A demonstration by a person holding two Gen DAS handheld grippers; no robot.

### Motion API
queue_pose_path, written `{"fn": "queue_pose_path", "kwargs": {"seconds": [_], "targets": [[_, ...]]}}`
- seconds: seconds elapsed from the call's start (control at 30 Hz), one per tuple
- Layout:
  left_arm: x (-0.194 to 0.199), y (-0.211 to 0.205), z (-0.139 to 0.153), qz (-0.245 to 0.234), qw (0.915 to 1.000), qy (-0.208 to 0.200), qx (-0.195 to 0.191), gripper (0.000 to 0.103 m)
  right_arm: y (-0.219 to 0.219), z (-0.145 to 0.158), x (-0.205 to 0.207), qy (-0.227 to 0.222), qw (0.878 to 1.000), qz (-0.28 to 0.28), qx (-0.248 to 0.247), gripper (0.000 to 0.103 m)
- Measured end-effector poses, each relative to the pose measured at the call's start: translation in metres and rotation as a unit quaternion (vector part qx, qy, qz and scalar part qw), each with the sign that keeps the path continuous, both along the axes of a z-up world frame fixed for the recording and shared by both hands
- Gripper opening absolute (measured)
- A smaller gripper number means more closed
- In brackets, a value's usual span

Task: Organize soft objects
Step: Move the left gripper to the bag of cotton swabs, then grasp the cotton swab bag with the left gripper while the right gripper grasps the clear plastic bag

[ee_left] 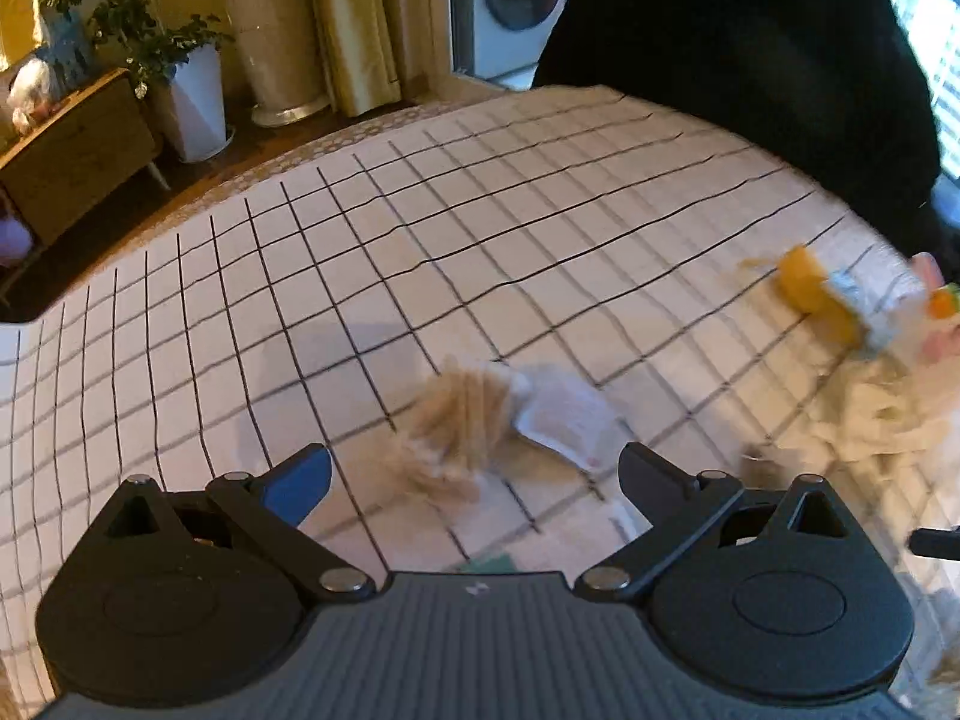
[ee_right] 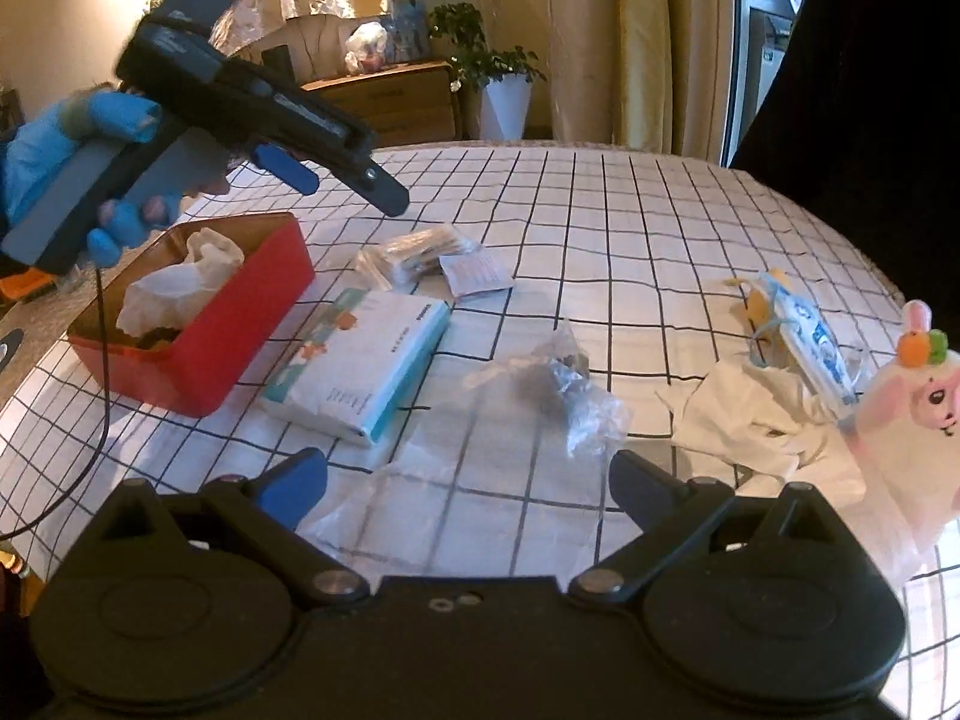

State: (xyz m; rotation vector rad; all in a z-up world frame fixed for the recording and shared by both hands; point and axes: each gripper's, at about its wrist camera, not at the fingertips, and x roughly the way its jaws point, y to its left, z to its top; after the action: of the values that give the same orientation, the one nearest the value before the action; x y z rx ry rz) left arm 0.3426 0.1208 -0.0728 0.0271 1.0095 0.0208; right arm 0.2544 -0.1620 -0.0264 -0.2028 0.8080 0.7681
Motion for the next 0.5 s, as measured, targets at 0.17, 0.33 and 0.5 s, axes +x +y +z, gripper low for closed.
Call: {"fn": "queue_pose_path", "kwargs": {"seconds": [0.17, 0.33, 0.5], "targets": [[0.025, 0.007, -0.018, -0.001, 0.9994, 0.033, 0.011, 0.103, 0.006, -0.008, 0.012, 0.005, 1.000, 0.009, -0.009, 0.100], [0.040, 0.012, -0.039, 0.007, 0.9977, 0.063, 0.026, 0.103, 0.013, -0.021, 0.021, 0.010, 0.999, 0.017, -0.027, 0.100], [0.052, 0.020, -0.052, 0.024, 0.9969, 0.074, 0.016, 0.103, 0.020, -0.030, 0.025, 0.010, 0.999, 0.021, -0.038, 0.100]]}}
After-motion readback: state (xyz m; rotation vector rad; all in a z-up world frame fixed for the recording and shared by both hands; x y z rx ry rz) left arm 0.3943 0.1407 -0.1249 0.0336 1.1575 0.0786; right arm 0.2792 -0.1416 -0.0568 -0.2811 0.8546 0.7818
